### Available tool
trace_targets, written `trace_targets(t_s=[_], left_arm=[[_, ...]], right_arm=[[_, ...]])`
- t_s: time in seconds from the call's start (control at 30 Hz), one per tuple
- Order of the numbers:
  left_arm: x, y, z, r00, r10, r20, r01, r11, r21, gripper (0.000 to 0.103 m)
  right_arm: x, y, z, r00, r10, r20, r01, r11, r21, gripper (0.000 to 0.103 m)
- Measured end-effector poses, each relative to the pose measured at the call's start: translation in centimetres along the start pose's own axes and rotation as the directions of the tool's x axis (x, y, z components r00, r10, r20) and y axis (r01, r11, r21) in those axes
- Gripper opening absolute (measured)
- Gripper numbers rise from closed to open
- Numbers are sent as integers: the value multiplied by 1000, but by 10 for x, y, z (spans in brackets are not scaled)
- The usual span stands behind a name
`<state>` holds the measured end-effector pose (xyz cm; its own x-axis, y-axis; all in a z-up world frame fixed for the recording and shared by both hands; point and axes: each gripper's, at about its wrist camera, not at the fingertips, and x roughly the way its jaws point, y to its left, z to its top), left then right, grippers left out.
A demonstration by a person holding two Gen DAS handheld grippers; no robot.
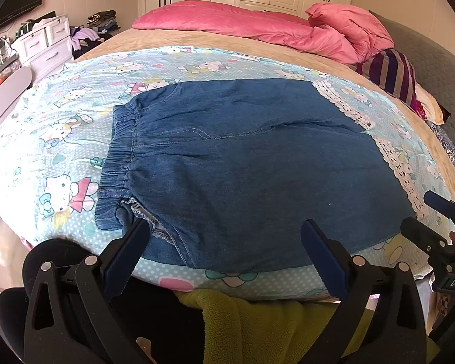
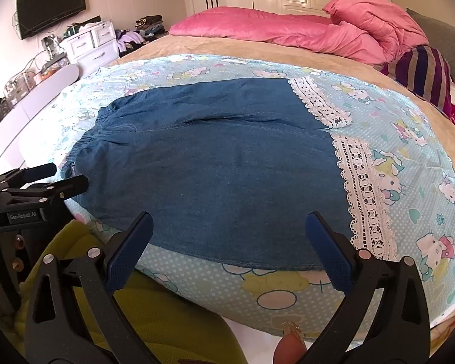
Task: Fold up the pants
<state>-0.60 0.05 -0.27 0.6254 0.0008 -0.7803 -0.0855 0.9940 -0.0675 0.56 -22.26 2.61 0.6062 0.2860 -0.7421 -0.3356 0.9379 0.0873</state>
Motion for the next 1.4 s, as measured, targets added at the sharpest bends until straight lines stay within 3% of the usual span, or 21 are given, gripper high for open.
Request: trace_targets(t_s=[1.4], left_arm=[[1,-6,1,1000,2,-10,-2,1000,1,99]], right_arm=[[0,3,2,1000,-2,-3,2,1000,-16,95]])
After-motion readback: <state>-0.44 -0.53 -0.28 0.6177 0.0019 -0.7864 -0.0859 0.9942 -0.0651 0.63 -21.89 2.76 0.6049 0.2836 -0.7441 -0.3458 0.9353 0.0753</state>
